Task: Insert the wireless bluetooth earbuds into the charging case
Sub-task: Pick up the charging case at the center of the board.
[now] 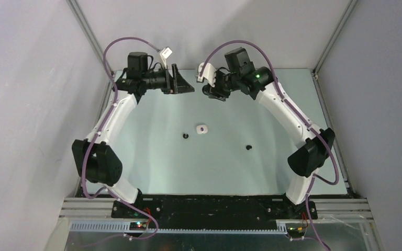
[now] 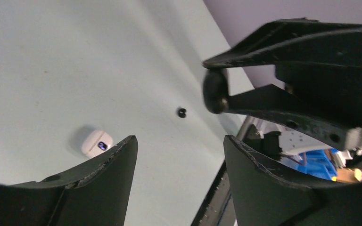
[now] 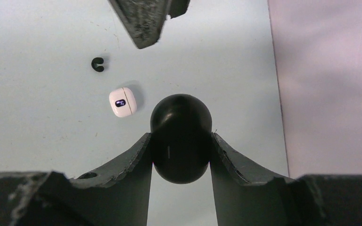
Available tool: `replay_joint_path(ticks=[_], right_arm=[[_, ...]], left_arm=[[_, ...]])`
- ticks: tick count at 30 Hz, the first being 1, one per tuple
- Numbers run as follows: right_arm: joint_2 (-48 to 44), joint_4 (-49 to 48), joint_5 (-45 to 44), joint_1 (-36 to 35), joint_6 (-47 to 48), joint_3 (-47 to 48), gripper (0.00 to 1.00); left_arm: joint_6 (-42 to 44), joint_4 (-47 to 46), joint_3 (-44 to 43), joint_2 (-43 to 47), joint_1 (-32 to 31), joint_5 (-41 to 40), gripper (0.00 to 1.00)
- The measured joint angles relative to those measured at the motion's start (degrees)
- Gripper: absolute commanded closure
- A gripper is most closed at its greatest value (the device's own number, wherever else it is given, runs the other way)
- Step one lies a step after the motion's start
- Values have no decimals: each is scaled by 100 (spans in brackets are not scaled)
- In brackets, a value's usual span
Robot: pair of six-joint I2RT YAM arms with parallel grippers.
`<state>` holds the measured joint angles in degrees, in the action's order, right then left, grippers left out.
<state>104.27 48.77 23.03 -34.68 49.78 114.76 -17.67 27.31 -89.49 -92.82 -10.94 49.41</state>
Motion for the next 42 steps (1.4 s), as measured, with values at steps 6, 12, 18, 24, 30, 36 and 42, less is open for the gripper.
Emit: replay_joint_path(ticks=[6, 12, 18, 24, 30, 36, 42], right_arm=[[-164, -448, -74, -273, -157, -299, 54], [-164, -710, -175, -726, -177, -302, 54], [-177, -776, -291, -774, -179, -304, 54], [-313, -765, -382, -822, -177, -358, 52], [-356, -850, -455, -874, -302, -485, 13], [-487, -822, 162, -625, -1080, -592, 1], [-1003, -623, 1587, 531, -2072, -599, 17]], left_arm=[[-192, -42, 186, 356, -20, 426, 29], [-188, -85, 361, 608, -70, 680, 34], [-195, -140, 417, 608, -212, 732, 52], [-221, -162, 444, 608, -203, 719, 87], [-223, -138, 444, 601, -232, 887, 100], [210, -203, 570, 649, -280, 1228, 100], [1856, -138, 1532, 1314, -278, 1427, 100]])
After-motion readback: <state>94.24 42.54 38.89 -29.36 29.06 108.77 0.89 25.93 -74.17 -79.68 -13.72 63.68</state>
